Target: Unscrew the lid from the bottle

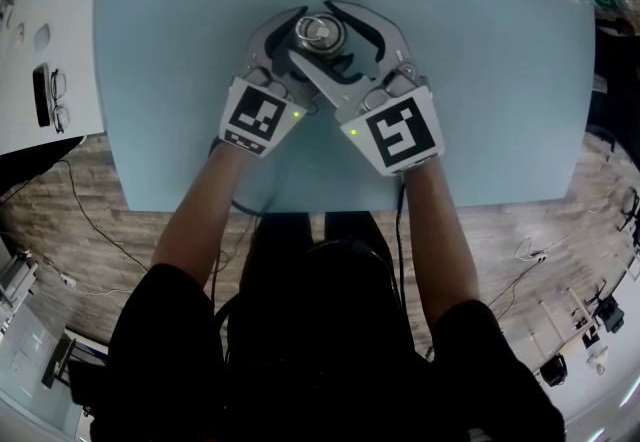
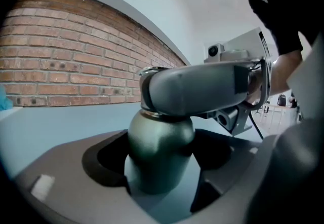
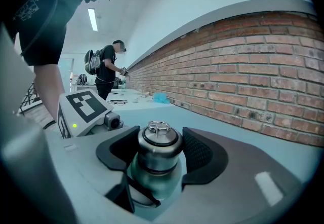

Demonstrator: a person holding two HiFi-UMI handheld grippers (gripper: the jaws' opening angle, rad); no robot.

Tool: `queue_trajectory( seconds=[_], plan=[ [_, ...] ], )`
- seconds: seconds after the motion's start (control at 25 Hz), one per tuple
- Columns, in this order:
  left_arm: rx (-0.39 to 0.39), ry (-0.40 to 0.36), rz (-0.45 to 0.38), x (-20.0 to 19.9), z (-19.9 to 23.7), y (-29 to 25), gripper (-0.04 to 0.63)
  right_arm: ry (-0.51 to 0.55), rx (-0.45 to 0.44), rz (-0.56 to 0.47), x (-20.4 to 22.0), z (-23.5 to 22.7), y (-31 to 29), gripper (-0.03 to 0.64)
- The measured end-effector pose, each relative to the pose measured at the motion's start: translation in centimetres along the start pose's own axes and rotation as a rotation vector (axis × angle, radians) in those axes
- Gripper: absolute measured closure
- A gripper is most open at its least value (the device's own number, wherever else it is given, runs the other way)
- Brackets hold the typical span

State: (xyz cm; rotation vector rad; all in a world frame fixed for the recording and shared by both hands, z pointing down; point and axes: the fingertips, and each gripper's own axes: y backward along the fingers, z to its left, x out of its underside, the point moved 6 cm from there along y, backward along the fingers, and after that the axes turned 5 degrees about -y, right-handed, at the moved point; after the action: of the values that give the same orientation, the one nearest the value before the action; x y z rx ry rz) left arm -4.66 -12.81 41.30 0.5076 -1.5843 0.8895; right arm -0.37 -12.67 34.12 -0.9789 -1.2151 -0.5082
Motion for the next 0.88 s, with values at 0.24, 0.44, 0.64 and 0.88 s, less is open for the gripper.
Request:
queue_trajectory(
  seconds=[0.24,0.44,0.64,0.88],
  plan=[
    [0.017,-0.003,0.0,-0.06,-0.01,-0.06,0.219,-0.001,-0.006,-0.006,0.04,-0.07,0.11,0.35],
    [0.029,-0.009,-0.003,-0.07,-0.04,-0.13,0.219,0.002,-0.014,-0.013,0.03,-0.16,0.19,0.35],
    [0.044,-0.012,-0.009,-0.02,0.04,-0.14,0.219,-0.002,-0.015,-0.012,0.09,-0.18,0.14,0.35],
    [0.055,-0.015,-0.009,-0.04,0.07,-0.13,0.219,0.008,-0.025,-0.016,0.07,-0.2,0.13,0.349]
  ],
)
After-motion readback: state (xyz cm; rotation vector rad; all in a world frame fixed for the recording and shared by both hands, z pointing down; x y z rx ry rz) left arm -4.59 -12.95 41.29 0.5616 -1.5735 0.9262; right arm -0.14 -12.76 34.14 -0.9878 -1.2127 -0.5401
